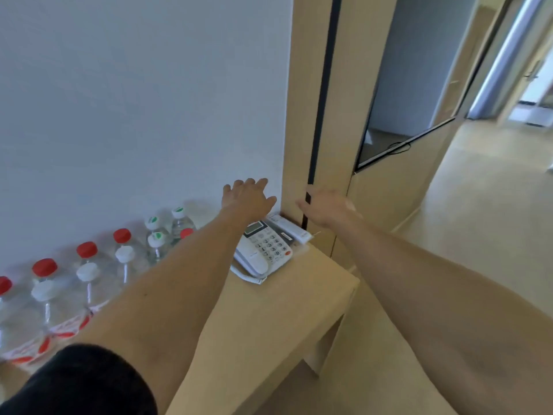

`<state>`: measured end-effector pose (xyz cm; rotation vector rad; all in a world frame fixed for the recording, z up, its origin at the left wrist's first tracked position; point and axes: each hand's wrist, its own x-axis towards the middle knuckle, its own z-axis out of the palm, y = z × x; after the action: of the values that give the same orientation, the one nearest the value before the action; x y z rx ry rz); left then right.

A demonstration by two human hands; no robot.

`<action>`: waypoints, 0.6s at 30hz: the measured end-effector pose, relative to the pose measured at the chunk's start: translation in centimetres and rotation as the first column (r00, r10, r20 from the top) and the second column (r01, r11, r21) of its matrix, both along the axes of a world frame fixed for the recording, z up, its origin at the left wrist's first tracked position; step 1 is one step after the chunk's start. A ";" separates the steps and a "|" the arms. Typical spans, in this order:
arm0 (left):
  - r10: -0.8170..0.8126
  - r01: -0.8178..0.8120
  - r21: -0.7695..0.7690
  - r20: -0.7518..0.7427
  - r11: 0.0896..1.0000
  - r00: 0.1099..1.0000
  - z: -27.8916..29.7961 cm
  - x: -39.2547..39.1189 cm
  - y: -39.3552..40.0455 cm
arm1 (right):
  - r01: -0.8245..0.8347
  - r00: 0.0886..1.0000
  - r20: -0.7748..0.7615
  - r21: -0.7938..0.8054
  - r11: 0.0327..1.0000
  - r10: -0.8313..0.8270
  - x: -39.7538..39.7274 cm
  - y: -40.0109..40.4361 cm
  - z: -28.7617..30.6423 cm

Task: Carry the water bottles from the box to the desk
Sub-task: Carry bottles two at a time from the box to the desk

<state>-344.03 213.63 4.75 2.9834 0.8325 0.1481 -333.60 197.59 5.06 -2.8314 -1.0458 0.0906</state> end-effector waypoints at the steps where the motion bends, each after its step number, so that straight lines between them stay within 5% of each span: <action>1: -0.056 0.056 -0.009 0.000 0.998 0.998 -0.3 1.3 -1.8 | 0.055 0.999 -0.004 -0.011 0.998 -0.055 0.3 -2.2 -0.2; 8: -0.398 0.395 -0.140 0.010 0.908 0.917 -2.7 9.2 -16.1 | 0.413 0.910 -0.019 -0.006 0.911 -0.413 0.9 -19.1 -1.4; 18: -0.715 0.707 -0.107 -0.082 0.699 0.694 -5.1 15.8 -37.0 | 0.788 0.610 -0.084 -0.040 0.614 -0.788 -0.5 -41.2 -4.0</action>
<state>-328.20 176.60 -0.31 3.0098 -0.3710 -0.0890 -334.12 156.36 1.05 -2.9538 0.3098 0.1294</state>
